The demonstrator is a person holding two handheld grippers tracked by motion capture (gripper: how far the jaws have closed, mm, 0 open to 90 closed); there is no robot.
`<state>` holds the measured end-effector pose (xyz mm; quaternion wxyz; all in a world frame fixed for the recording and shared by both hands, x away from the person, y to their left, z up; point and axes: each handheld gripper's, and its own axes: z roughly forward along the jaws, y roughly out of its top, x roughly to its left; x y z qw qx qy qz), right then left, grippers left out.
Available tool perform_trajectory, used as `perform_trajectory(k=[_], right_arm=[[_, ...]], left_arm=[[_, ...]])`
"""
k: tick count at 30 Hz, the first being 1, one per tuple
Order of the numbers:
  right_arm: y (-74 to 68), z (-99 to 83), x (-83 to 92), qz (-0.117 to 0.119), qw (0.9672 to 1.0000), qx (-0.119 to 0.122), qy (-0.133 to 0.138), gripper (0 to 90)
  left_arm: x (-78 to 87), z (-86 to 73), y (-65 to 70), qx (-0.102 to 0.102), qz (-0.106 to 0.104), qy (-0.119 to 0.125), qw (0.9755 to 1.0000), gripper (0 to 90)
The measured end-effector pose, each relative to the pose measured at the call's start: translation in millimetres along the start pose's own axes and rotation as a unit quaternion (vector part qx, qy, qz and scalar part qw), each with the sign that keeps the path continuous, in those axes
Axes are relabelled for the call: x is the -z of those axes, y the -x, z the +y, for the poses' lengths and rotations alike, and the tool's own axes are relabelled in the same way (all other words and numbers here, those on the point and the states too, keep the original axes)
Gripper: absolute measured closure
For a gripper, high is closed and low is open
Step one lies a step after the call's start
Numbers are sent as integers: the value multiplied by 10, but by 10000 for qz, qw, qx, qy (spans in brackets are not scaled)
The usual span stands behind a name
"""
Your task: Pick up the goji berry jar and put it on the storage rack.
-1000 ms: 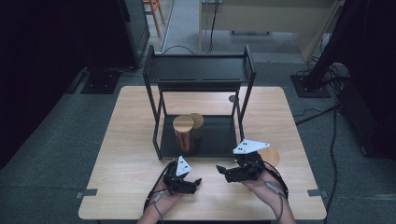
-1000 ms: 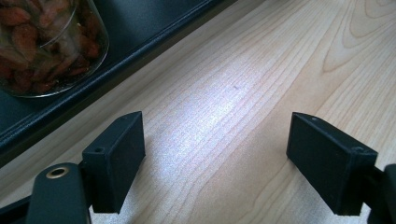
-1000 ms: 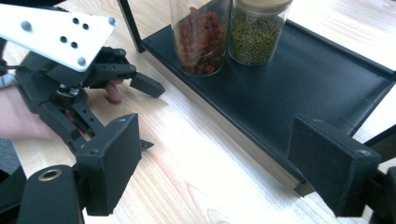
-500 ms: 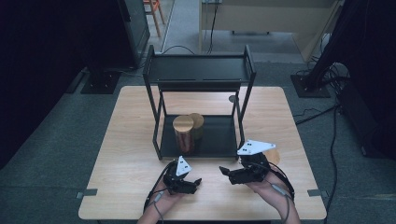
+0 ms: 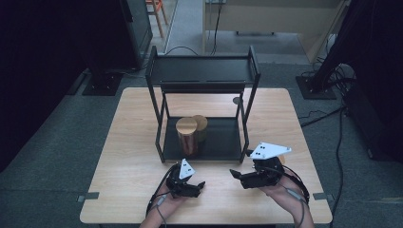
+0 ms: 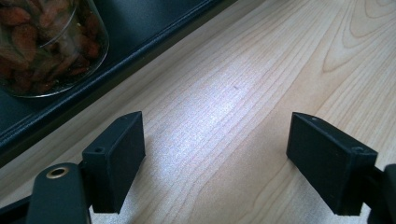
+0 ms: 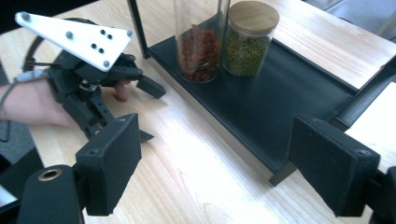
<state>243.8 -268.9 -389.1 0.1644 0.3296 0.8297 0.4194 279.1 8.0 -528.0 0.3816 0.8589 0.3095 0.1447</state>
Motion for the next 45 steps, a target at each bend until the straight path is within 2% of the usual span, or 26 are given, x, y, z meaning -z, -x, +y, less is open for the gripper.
perform_trajectory(k=[12,29,35,45], right_arm=[[81,-22,143,32,9998,-127,152,174],[202,-88,253,-192,9995,-163,165,174],[258,-119,302,-214,9993,-218,192,174],[311,-167,380,-234,9993,-167,237,174]], left_arm=[[0,0,0,0,1,1,10000,198],[0,0,-1,-6,1,-4,10000,198],[1,0,-1,-10,1,-6,10000,198],[1,0,-1,-12,1,-6,10000,198]])
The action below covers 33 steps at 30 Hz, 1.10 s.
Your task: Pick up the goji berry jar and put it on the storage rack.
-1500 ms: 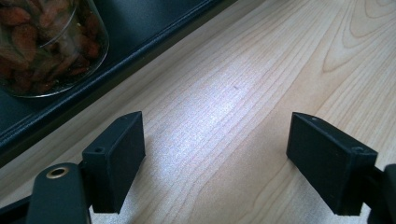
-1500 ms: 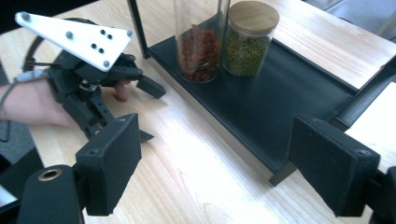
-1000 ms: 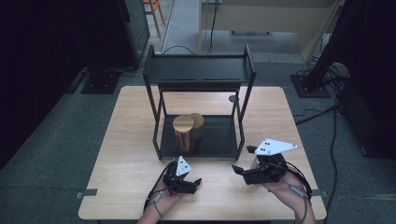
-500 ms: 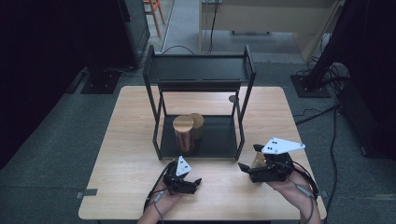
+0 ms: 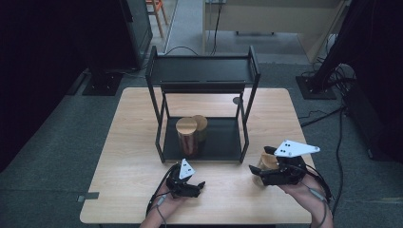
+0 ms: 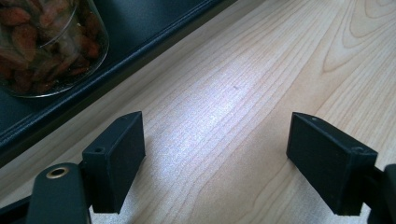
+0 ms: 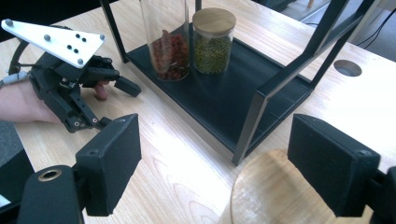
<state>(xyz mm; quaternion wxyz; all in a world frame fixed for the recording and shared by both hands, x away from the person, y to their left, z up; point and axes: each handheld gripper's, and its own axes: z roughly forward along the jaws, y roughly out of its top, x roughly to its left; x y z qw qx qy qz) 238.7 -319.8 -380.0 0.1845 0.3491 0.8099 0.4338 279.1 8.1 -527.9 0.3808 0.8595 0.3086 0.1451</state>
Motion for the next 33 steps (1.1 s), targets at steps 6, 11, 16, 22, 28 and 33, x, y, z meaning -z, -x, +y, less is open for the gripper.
perform_trajectory(k=[6,11,16,22,28,33], right_arm=[[38,-31,46,1,10000,31,58,174],[76,-60,61,-13,10000,47,20,174],[108,-87,62,-32,10000,38,-24,174],[159,-118,89,-100,9999,24,0,174],[205,-152,104,-75,10000,-39,12,173],[222,-171,82,-55,10000,-31,-5,166]], left_arm=[[0,0,0,1,1,0,10000,198],[0,0,0,1,-2,-3,10000,198],[-1,0,0,1,2,3,10000,198],[-1,0,0,1,2,2,10000,198],[0,0,0,-1,2,-2,10000,198],[0,0,0,-1,1,-1,10000,198]])
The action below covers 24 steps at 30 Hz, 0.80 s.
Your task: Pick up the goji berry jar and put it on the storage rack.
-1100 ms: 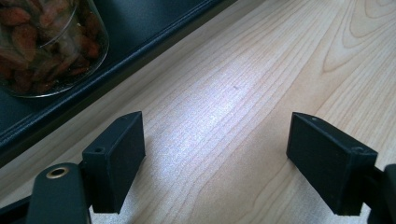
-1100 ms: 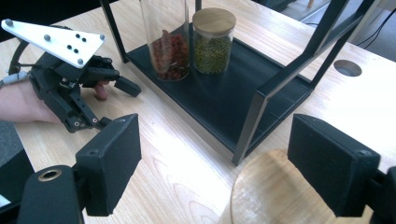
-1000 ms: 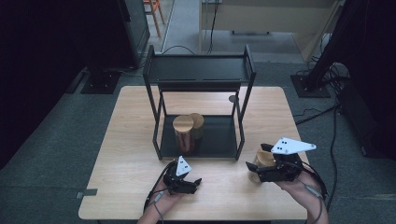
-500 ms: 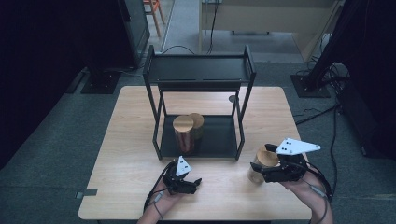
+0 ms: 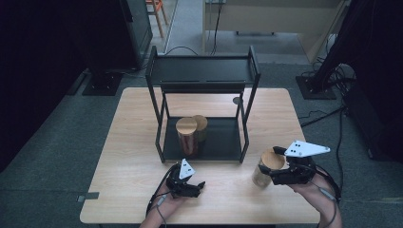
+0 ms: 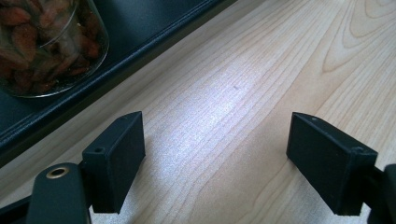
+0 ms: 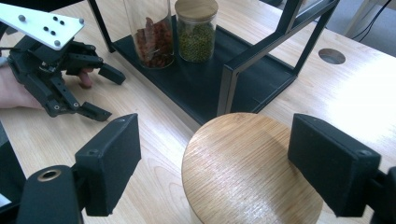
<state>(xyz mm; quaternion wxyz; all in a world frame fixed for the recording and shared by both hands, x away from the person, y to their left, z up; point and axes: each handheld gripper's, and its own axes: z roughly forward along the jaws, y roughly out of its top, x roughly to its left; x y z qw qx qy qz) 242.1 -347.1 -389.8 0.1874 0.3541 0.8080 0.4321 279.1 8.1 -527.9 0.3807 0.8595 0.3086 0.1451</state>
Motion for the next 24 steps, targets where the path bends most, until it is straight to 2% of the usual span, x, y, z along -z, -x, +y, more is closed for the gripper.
perform_trajectory(k=[8,15,24], right_arm=[[44,-29,16,-93,9999,-40,64,164],[46,-50,19,-231,9996,123,59,164],[82,-79,30,-283,9996,86,-7,164]], left_arm=[[0,0,0,-2,-1,-3,10000,198],[2,0,-2,-17,-3,-13,10000,198],[1,-1,-2,-15,0,-3,10000,198]])
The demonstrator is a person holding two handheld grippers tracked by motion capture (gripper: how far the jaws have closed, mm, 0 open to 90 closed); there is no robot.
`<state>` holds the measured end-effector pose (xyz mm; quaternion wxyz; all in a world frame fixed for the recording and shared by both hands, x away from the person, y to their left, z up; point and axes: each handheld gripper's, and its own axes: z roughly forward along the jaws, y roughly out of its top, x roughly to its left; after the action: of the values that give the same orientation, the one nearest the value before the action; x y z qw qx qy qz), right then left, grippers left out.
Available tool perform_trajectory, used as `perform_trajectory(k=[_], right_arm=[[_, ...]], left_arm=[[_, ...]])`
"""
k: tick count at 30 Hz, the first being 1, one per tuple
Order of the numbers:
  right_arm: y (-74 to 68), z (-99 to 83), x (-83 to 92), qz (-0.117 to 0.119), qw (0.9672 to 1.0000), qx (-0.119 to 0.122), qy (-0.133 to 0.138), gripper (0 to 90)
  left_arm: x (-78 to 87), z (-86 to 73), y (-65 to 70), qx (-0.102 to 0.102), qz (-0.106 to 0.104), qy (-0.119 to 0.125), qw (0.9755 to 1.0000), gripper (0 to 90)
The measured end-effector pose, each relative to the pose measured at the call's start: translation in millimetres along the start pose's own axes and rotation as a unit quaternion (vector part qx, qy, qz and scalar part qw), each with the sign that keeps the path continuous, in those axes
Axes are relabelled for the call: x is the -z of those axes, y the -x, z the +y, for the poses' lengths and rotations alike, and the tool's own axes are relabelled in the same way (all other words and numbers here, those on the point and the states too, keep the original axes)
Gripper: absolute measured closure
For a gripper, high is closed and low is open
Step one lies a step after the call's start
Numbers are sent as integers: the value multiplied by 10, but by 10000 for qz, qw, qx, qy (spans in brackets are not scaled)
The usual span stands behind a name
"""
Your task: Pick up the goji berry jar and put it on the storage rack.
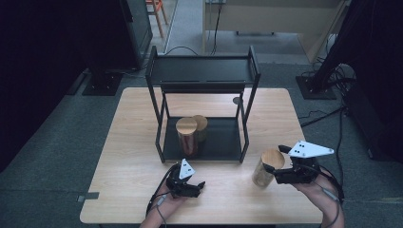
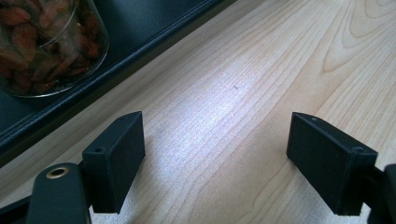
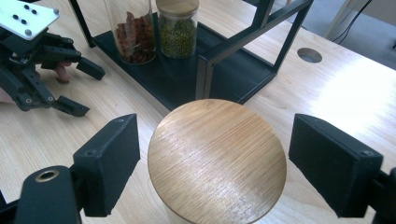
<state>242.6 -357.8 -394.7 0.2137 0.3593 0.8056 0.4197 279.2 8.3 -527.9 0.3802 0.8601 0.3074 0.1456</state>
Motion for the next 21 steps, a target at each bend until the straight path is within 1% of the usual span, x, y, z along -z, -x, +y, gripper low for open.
perform_trajectory(k=[5,14,21], right_arm=[[-3,-15,-58,48,9999,49,-95,164],[47,-97,-188,191,9992,-13,-351,165],[68,-131,-238,229,9988,-34,-427,164]], left_arm=[[0,0,0,4,0,0,10000,198],[-1,-1,2,11,-2,2,10000,198],[0,-1,3,15,-1,6,10000,198]])
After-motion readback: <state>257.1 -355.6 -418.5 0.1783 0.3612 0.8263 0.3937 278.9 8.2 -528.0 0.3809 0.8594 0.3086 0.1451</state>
